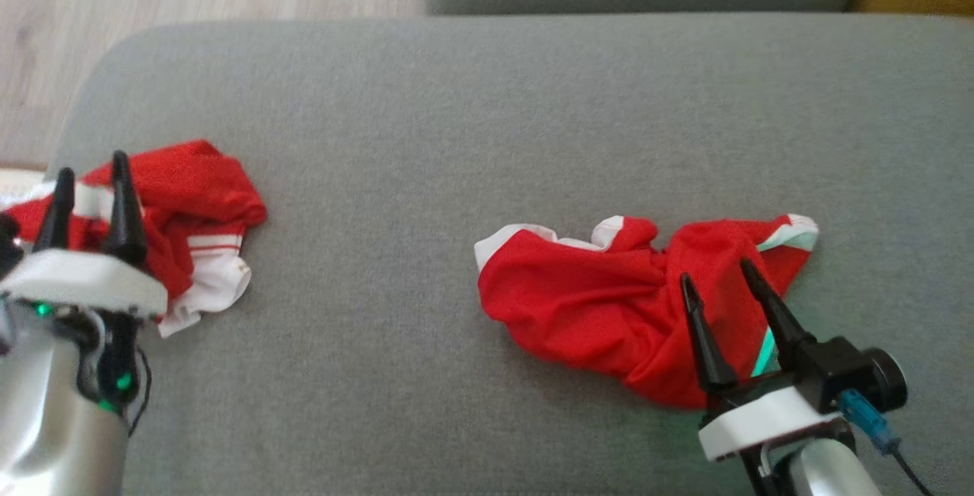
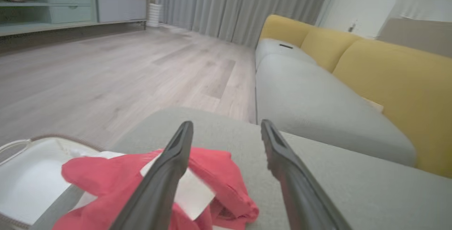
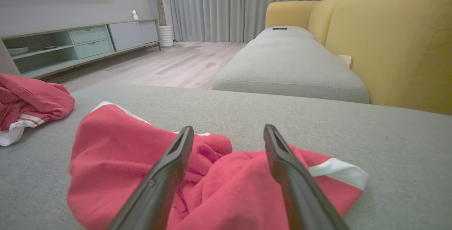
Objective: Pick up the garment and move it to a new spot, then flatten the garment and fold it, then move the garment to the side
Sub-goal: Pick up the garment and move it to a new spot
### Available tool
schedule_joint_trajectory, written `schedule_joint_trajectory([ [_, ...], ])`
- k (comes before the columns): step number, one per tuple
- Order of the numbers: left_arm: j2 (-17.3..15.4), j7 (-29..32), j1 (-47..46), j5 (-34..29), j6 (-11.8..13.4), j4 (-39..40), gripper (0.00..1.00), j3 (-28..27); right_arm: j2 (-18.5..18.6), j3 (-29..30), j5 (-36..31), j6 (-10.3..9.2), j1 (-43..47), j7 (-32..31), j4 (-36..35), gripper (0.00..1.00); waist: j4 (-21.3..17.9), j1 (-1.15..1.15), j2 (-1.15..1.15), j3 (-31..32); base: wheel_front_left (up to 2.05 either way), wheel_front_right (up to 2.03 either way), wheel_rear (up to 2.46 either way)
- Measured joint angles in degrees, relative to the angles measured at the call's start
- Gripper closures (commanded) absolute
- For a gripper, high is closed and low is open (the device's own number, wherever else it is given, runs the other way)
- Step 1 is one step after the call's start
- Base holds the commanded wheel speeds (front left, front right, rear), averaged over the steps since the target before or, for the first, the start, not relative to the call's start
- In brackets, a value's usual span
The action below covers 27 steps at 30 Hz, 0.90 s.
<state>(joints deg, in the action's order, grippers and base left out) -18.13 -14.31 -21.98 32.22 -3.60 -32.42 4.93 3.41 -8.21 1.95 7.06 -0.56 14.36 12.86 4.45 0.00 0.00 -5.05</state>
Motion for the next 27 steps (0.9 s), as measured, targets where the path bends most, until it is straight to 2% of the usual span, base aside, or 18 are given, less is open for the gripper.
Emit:
schedule_joint_trajectory([
  [3,1.4,0.0,5.5,-1.6,0.1,5.0,0.0,-2.3,-0.1,-0.4,0.0,0.0,0.1,0.0,0.6,0.0,-0.9,0.0,0.0,2.2,0.0,0.0,0.0],
  [7,5.1,0.0,14.4,-2.5,-0.1,13.1,0.0,-5.1,-0.5,-0.8,0.1,0.0,0.4,0.0,0.8,0.0,-2.7,0.0,0.0,4.7,0.0,0.0,0.0],
  [11,8.5,0.0,21.3,-8.2,-0.3,22.6,0.0,-6.2,-0.6,-0.7,0.1,0.0,1.6,0.0,0.9,0.0,-4.7,0.0,0.0,6.2,0.0,0.0,0.0],
  [15,11.5,-0.2,27.2,-16.6,1.9,29.1,0.0,-6.8,-0.6,-0.5,0.1,0.0,2.4,0.0,0.8,0.0,-6.4,0.0,0.0,7.3,0.0,0.0,0.0],
  [16,11.5,-0.2,27.2,-16.6,1.9,29.1,0.0,-6.8,-0.6,-0.5,0.1,0.0,2.4,0.0,0.8,0.0,-6.4,0.0,0.0,7.3,0.0,0.0,0.0],
  [17,12.4,-0.2,29.8,-20.6,2.8,31.4,0.0,-6.3,-0.6,-0.3,0.3,0.0,2.6,0.0,0.7,0.0,-7.0,0.0,0.0,7.8,0.0,0.0,0.0],
  [19,13.4,-0.3,31.9,-23.7,4.1,33.0,0.0,-5.3,-0.6,-0.2,0.5,0.0,2.7,0.0,0.7,0.0,-7.4,0.0,0.0,8.3,0.0,0.0,0.0],
  [27,14.8,-0.2,37.0,-26.5,7.6,35.0,0.0,-3.5,-0.6,-0.9,0.5,0.0,5.4,0.0,0.7,0.0,-8.8,0.0,0.0,10.0,0.0,0.0,0.0],
])
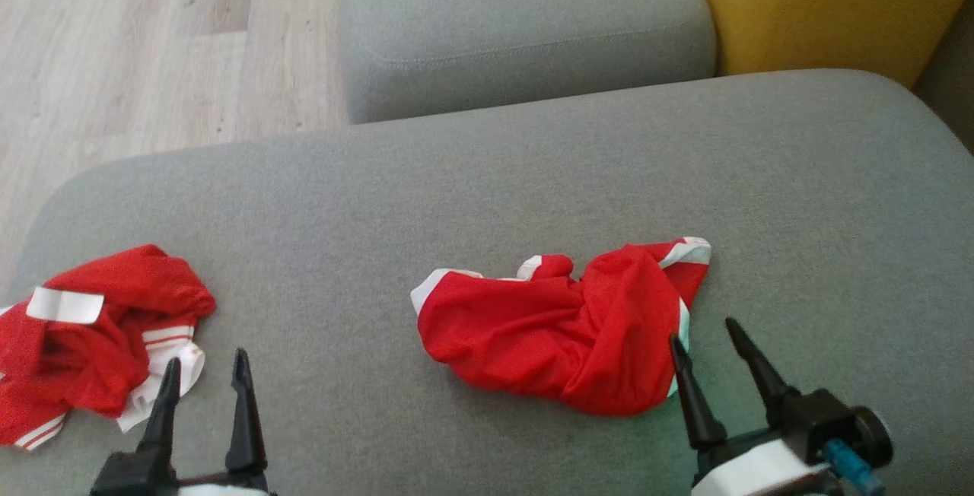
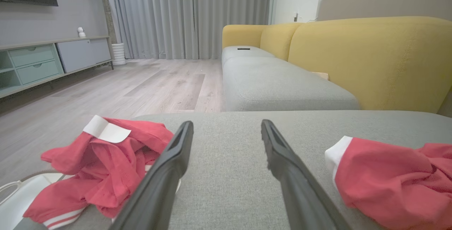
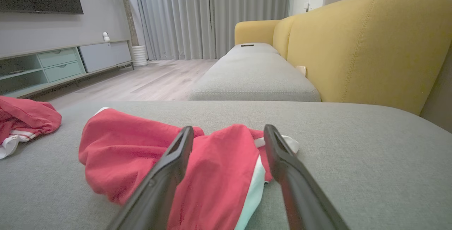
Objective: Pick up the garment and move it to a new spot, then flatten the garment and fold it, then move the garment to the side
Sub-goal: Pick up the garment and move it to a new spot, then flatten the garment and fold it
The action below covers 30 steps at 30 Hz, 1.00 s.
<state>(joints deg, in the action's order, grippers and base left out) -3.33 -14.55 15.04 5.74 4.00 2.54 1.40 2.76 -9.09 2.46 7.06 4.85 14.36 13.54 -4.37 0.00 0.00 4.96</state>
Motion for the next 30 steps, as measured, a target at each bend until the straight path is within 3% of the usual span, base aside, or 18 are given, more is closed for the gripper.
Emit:
schedule_joint_trajectory([
  [9,0.1,0.0,1.5,0.1,2.1,-0.4,0.0,3.2,0.0,-1.4,0.0,0.0,2.0,0.0,0.3,0.0,-0.3,0.0,0.0,2.1,0.0,0.0,0.0],
  [30,0.1,0.0,3.1,-0.1,2.1,-2.8,0.0,5.3,0.0,-1.4,0.7,0.0,3.0,0.0,0.2,0.0,0.4,0.0,0.0,3.4,0.0,0.0,0.0],
])
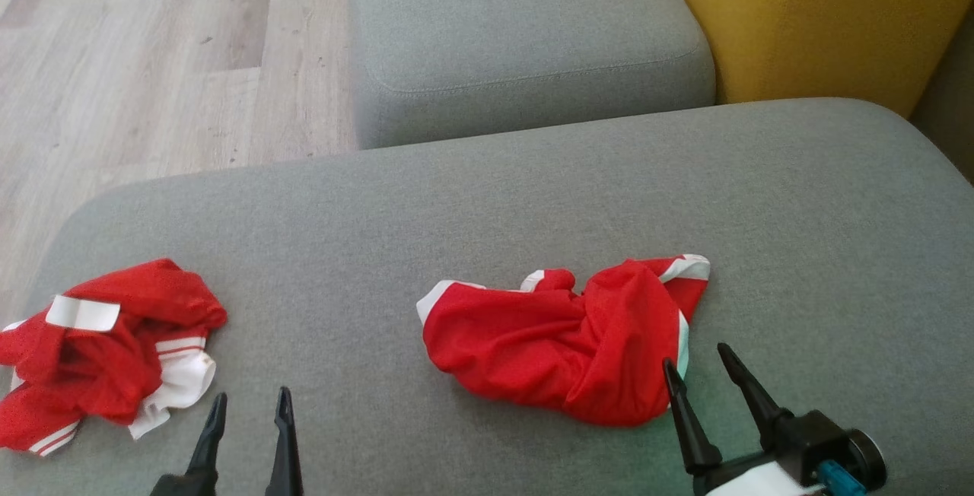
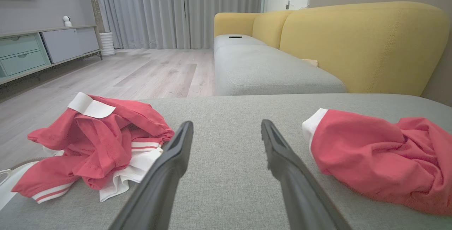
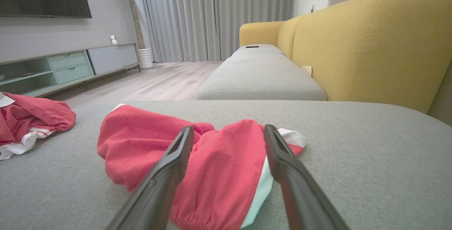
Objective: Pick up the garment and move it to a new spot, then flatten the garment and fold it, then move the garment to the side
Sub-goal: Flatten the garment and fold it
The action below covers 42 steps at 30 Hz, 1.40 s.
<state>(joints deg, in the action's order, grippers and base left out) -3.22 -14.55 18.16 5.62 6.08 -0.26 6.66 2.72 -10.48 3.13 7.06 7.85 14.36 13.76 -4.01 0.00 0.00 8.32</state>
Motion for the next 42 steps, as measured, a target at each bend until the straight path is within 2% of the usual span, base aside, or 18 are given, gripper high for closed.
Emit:
schedule_joint_trajectory([
  [30,0.0,0.0,0.0,-0.7,-0.1,-0.8,0.0,0.9,0.0,0.0,0.8,0.0,0.0,0.0,-0.7,0.0,0.0,0.0,0.0,-0.9,0.0,0.0,0.0],
  [35,0.0,0.0,-0.4,-1.0,-0.6,-1.4,0.0,2.3,0.0,0.0,0.9,0.0,-0.1,0.0,-0.8,0.0,-0.7,0.0,0.0,-1.4,0.0,0.0,0.0],
  [42,0.0,0.0,-2.8,-3.1,-4.1,-3.3,0.0,8.2,0.0,0.1,1.0,0.0,-0.3,0.0,-1.7,0.0,-2.3,0.0,0.0,-2.5,0.0,0.0,0.0],
])
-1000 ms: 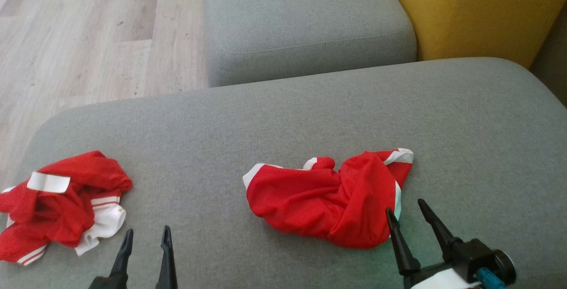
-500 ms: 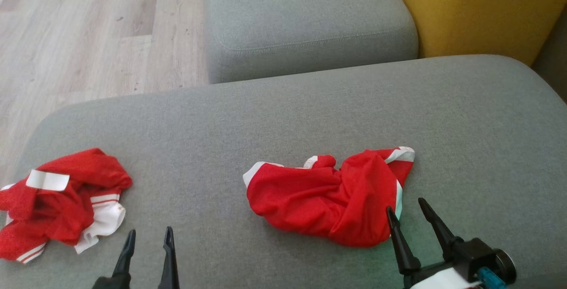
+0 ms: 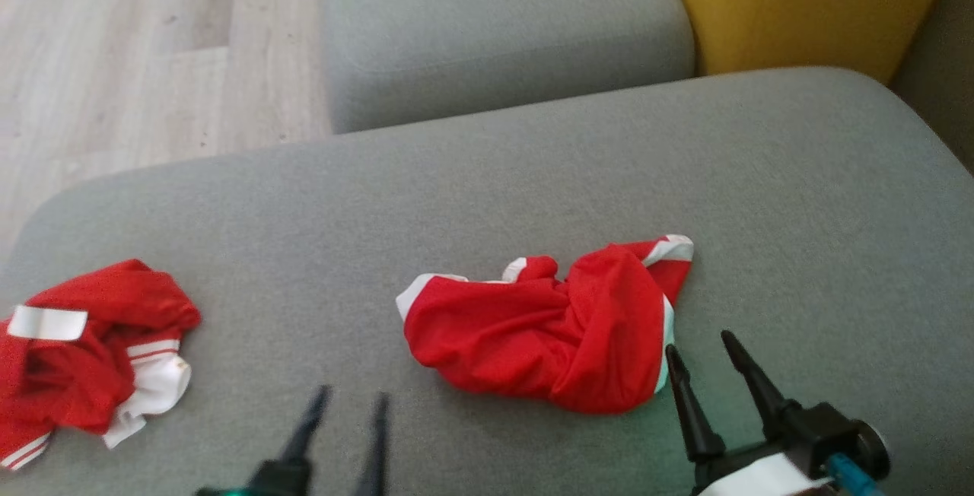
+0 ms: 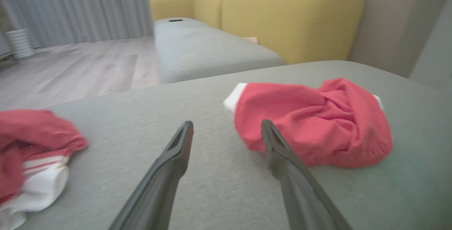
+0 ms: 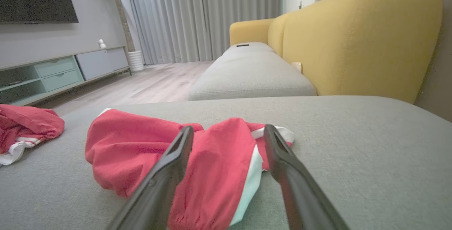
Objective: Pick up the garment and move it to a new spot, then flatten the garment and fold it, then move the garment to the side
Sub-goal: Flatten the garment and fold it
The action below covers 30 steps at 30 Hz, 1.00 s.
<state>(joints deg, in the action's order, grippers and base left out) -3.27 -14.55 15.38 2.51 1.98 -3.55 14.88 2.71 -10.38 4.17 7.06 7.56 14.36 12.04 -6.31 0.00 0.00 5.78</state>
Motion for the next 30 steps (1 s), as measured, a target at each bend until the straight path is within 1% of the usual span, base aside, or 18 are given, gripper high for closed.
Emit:
schedule_joint_trajectory([
  [4,0.0,0.0,-3.5,-1.8,-3.1,-2.4,0.0,6.4,0.0,1.4,0.5,0.0,-0.5,0.0,-1.3,0.0,-1.2,0.0,0.0,-1.7,0.0,0.0,0.0],
  [9,0.0,0.0,-11.6,-4.0,-7.0,-5.8,0.0,14.5,0.0,1.6,0.5,0.0,-3.1,0.0,-3.4,0.0,-2.8,0.0,0.0,-4.7,0.0,0.0,0.0],
  [13,0.0,0.0,-17.3,-3.7,-8.8,-10.3,0.0,20.9,0.0,1.6,0.5,0.0,-3.8,0.0,-4.1,0.0,-4.6,0.0,0.0,-7.1,0.0,0.0,0.0],
  [15,0.1,0.0,-19.6,-2.7,-9.1,-12.3,0.0,24.0,0.0,1.7,0.5,0.0,-3.8,0.0,-4.2,0.0,-5.5,0.0,0.0,-8.2,0.0,0.0,0.0],
  [18,0.1,0.0,-23.3,-2.4,-9.1,-16.3,0.0,27.0,0.0,1.5,0.5,0.0,-4.3,0.0,-4.4,0.0,-6.8,0.0,0.0,-10.0,0.0,0.0,0.0],
  [24,0.1,0.0,-30.0,-2.8,-9.0,-24.1,0.0,28.9,0.0,1.7,0.5,0.0,-8.1,0.0,-5.8,0.0,-9.0,0.01,0.0,-13.4,0.0,0.0,0.0],
  [30,0.2,-0.1,-33.6,-1.3,-9.0,-32.0,0.0,31.7,0.0,1.7,0.8,0.0,-8.2,0.0,-6.0,0.0,-10.1,0.01,0.0,-15.8,0.0,0.0,0.0],
])
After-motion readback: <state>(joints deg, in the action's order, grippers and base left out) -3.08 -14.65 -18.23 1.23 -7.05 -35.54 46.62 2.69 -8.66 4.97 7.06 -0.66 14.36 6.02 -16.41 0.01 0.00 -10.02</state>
